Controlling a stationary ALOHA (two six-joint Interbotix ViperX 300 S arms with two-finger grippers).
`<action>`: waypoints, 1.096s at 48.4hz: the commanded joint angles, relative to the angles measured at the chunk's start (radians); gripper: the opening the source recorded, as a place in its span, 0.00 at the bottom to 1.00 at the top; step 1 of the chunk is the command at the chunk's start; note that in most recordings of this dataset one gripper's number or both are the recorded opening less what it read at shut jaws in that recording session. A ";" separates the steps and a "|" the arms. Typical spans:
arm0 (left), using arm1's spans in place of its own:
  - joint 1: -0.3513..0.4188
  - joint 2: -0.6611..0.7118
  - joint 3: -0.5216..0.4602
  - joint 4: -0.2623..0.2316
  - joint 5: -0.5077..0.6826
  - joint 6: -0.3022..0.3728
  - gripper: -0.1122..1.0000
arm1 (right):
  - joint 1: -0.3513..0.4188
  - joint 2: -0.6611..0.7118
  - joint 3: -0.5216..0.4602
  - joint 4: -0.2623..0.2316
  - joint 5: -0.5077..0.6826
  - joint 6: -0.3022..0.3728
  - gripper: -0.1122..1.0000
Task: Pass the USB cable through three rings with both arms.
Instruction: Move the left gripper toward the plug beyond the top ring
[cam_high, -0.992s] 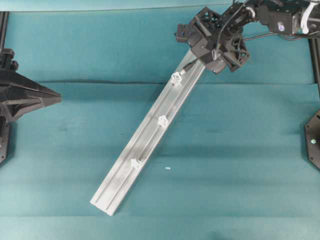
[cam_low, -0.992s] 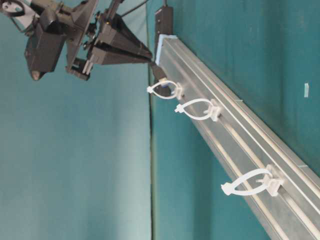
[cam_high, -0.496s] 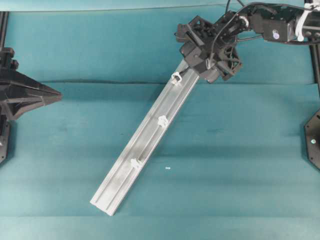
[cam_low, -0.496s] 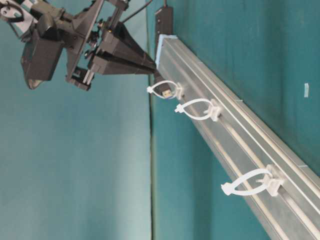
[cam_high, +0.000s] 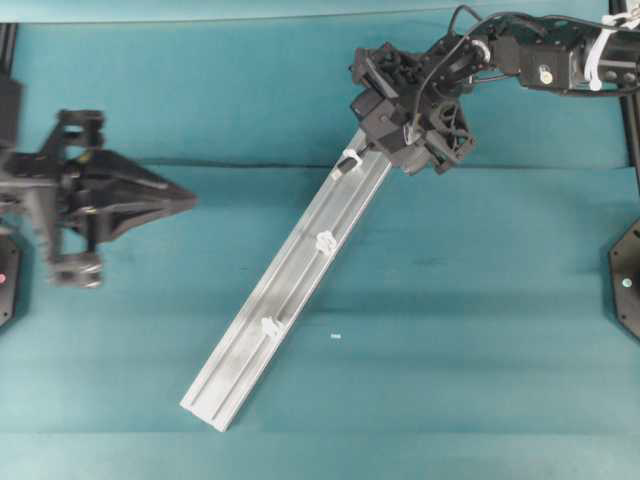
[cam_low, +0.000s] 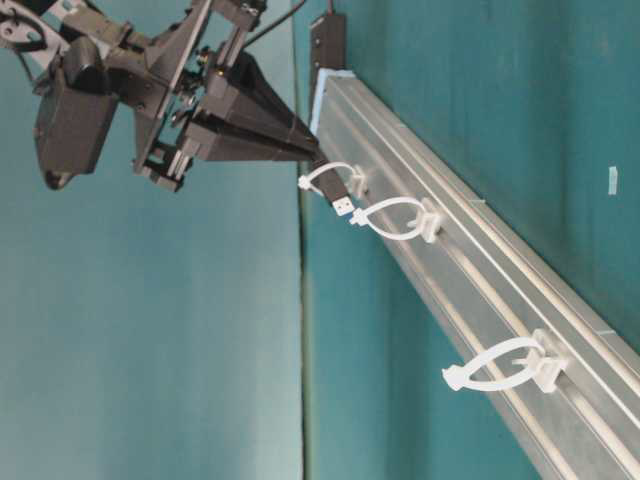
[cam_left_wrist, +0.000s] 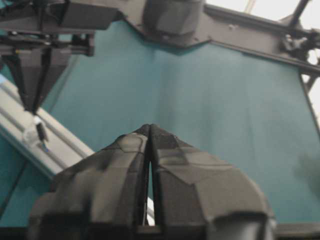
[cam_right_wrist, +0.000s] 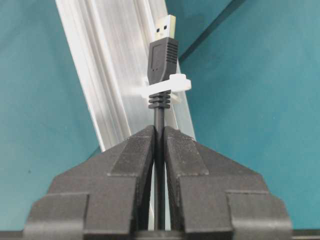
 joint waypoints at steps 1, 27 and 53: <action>0.011 0.048 -0.043 0.002 -0.015 0.002 0.20 | 0.011 0.006 -0.009 0.014 -0.008 -0.009 0.21; 0.121 0.368 -0.141 0.002 -0.094 -0.014 0.93 | 0.026 0.017 -0.009 0.035 -0.029 -0.008 0.21; 0.178 0.666 -0.241 0.002 -0.163 -0.156 0.91 | 0.026 0.017 -0.011 0.048 -0.034 -0.006 0.21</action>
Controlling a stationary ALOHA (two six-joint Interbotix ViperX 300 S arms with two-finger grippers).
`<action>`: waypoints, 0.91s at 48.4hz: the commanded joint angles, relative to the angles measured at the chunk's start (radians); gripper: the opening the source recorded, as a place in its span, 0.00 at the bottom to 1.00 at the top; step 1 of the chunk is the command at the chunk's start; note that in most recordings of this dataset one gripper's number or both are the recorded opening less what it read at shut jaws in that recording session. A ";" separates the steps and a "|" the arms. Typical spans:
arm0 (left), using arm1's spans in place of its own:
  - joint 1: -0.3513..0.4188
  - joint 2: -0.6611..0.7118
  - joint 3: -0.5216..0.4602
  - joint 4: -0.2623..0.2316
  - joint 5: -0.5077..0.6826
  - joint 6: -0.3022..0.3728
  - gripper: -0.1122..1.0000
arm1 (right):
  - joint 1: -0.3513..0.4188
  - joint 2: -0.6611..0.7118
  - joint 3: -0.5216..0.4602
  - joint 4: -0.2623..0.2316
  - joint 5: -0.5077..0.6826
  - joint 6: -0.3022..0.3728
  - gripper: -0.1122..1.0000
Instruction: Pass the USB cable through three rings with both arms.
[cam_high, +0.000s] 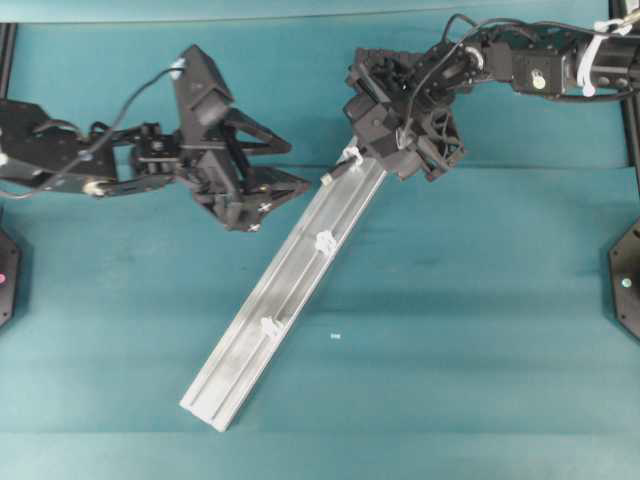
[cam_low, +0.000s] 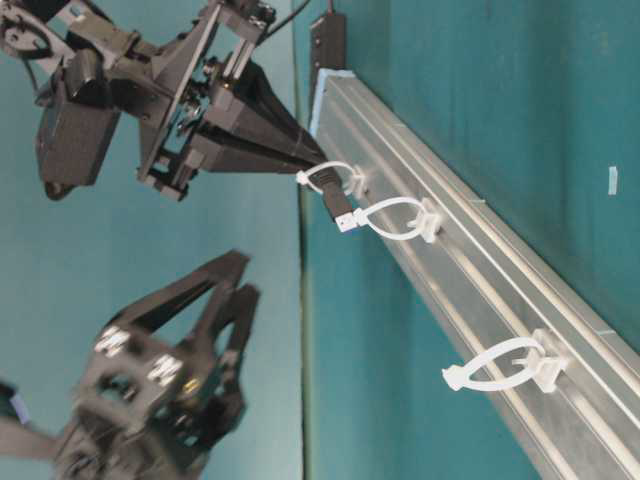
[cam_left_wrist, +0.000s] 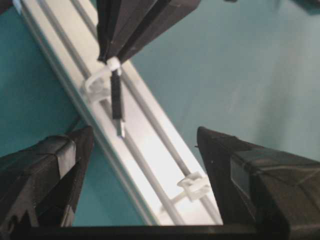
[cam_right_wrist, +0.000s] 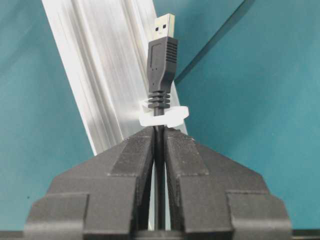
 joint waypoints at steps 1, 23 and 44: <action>0.012 0.037 -0.035 0.003 -0.014 -0.002 0.91 | 0.009 0.002 -0.009 0.008 -0.003 -0.006 0.21; 0.029 0.233 -0.161 0.002 -0.055 -0.003 0.91 | 0.008 0.002 -0.008 0.008 -0.017 -0.005 0.21; 0.038 0.331 -0.232 0.002 -0.060 -0.011 0.90 | 0.008 0.002 -0.008 0.006 -0.014 -0.005 0.21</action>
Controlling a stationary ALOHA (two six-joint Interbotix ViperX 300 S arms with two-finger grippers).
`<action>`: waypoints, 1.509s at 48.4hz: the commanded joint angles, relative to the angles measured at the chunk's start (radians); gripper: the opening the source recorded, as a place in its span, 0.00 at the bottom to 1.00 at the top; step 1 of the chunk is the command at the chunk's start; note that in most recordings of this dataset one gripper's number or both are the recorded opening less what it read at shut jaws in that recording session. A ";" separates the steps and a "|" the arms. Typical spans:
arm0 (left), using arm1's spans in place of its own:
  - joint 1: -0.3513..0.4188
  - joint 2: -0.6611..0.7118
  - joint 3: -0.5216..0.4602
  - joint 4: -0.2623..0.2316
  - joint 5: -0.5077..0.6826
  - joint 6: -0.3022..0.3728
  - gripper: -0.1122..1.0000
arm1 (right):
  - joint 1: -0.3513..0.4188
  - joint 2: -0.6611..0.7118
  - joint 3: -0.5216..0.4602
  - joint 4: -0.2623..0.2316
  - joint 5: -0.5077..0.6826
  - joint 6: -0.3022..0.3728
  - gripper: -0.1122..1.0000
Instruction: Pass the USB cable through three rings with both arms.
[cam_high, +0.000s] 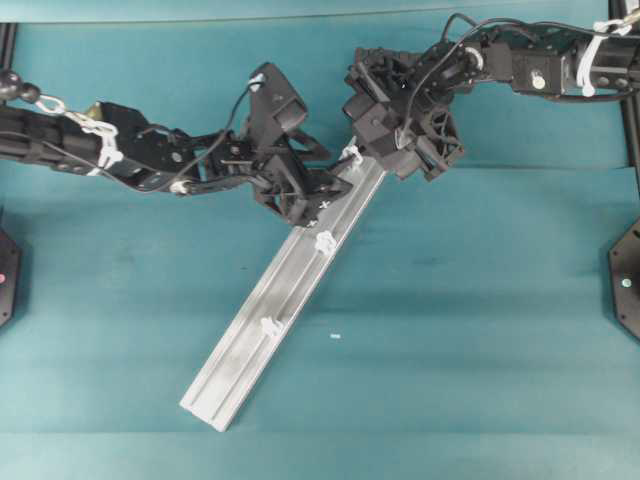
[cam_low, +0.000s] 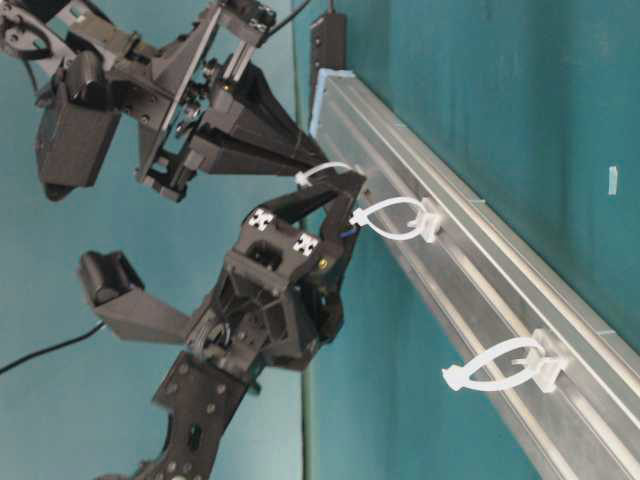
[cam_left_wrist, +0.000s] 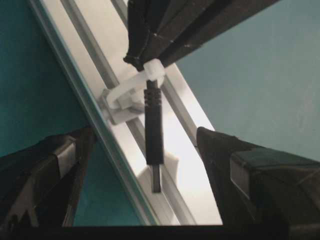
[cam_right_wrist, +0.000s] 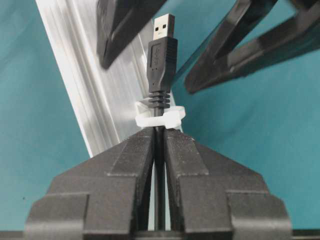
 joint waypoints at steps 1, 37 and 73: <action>0.003 0.002 -0.031 0.003 -0.009 -0.002 0.90 | 0.009 0.002 -0.008 0.006 0.000 -0.006 0.21; 0.000 0.003 -0.029 0.003 -0.002 -0.023 0.45 | 0.009 0.002 -0.005 0.006 -0.005 -0.005 0.21; -0.009 -0.017 -0.005 0.003 -0.002 -0.124 0.89 | 0.008 0.002 -0.002 0.005 -0.005 -0.003 0.21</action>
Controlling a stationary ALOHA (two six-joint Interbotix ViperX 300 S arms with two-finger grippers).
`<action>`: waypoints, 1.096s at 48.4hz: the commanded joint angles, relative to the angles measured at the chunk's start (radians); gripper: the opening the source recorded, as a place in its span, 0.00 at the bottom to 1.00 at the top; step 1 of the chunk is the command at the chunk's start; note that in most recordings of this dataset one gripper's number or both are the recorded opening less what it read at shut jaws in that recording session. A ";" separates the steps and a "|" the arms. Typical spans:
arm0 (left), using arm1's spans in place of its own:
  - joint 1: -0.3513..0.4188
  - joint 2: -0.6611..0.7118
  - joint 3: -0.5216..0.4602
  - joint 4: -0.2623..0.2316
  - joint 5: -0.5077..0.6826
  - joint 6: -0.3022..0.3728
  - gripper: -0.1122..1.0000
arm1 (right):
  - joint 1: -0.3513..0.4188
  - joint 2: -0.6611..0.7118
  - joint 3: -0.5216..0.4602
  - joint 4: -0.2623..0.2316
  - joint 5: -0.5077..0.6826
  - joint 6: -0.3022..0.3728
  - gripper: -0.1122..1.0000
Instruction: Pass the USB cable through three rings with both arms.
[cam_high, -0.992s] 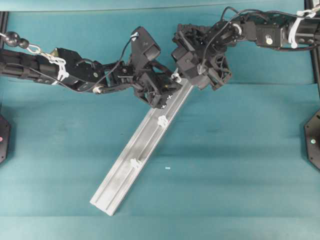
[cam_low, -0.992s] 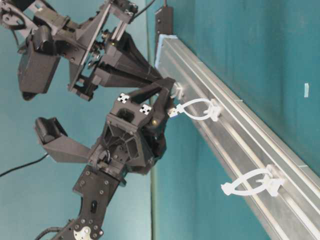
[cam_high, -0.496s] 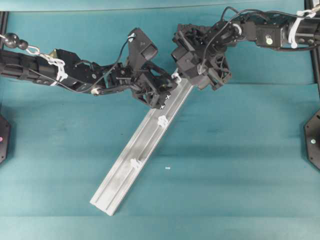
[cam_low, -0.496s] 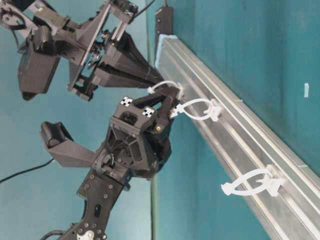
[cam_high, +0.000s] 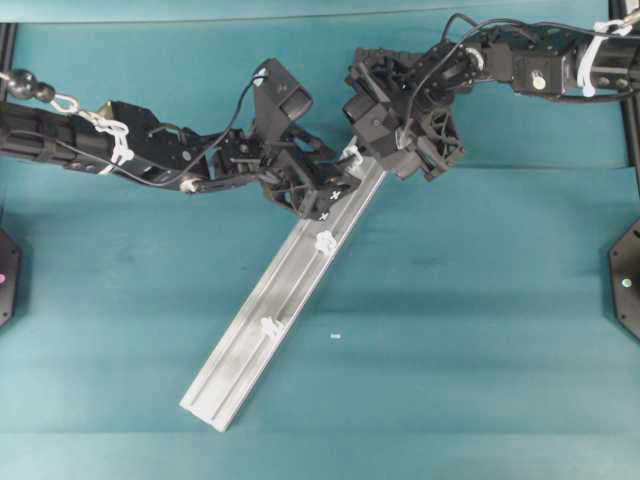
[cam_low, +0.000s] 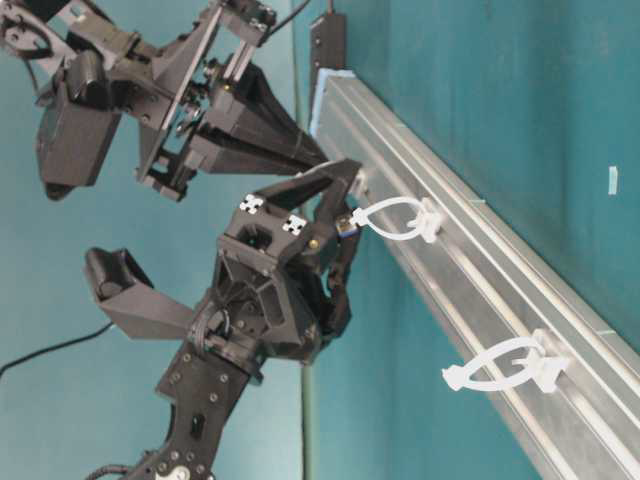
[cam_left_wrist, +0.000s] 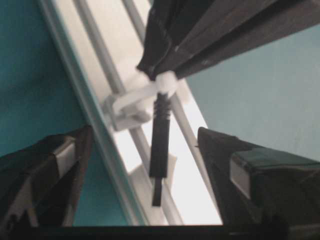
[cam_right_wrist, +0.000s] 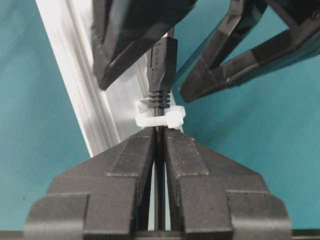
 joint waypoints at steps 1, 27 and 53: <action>-0.006 -0.025 0.003 0.003 -0.005 -0.006 0.88 | 0.006 0.002 -0.005 0.005 -0.003 -0.003 0.21; -0.028 -0.057 0.008 0.011 -0.005 0.061 0.17 | 0.006 0.003 -0.005 0.005 -0.003 0.000 0.21; -0.031 -0.067 0.018 0.011 -0.003 0.029 0.17 | 0.006 -0.002 0.008 0.000 -0.074 0.117 0.21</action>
